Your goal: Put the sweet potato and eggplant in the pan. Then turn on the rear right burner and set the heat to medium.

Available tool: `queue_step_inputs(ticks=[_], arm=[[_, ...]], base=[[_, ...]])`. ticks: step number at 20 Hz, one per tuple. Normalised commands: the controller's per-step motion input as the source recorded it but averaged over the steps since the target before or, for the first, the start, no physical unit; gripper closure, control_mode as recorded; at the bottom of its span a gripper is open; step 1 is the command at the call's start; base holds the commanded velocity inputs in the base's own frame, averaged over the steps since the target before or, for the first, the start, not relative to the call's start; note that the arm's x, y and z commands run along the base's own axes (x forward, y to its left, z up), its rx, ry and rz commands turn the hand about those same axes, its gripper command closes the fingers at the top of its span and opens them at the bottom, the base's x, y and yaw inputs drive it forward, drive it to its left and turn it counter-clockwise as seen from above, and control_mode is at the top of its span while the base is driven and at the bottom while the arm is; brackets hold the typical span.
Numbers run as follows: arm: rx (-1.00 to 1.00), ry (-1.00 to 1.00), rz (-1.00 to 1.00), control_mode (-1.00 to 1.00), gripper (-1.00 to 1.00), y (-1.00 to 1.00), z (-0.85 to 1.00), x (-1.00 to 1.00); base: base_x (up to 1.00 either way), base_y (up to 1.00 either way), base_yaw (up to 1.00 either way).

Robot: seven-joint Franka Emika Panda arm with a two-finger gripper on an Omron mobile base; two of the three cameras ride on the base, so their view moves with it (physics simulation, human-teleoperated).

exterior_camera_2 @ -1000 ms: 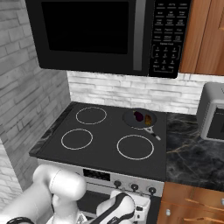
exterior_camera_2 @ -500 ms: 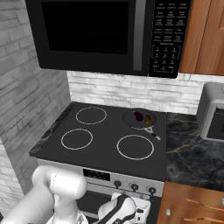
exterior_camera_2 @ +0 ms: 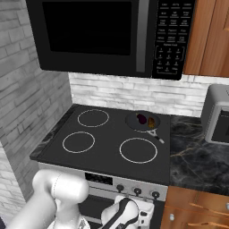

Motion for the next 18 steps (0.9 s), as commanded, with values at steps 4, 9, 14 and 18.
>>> queue_step_inputs(ticks=[4,9,14,18], arm=[[0.0,-0.01,0.0,-1.0,-1.0,-0.01,0.0,0.14],[0.0,0.0,0.0,-1.0,-1.0,-0.09,0.0,0.21],[0.0,0.0,0.0,-1.0,-1.0,-0.11,-0.13,0.09],[0.0,0.0,0.0,-1.0,-1.0,-0.05,-0.12,0.02]], base=[[0.0,0.0,0.0],[0.0,0.0,0.0],[0.0,0.0,0.0],[0.0,0.0,0.0]])
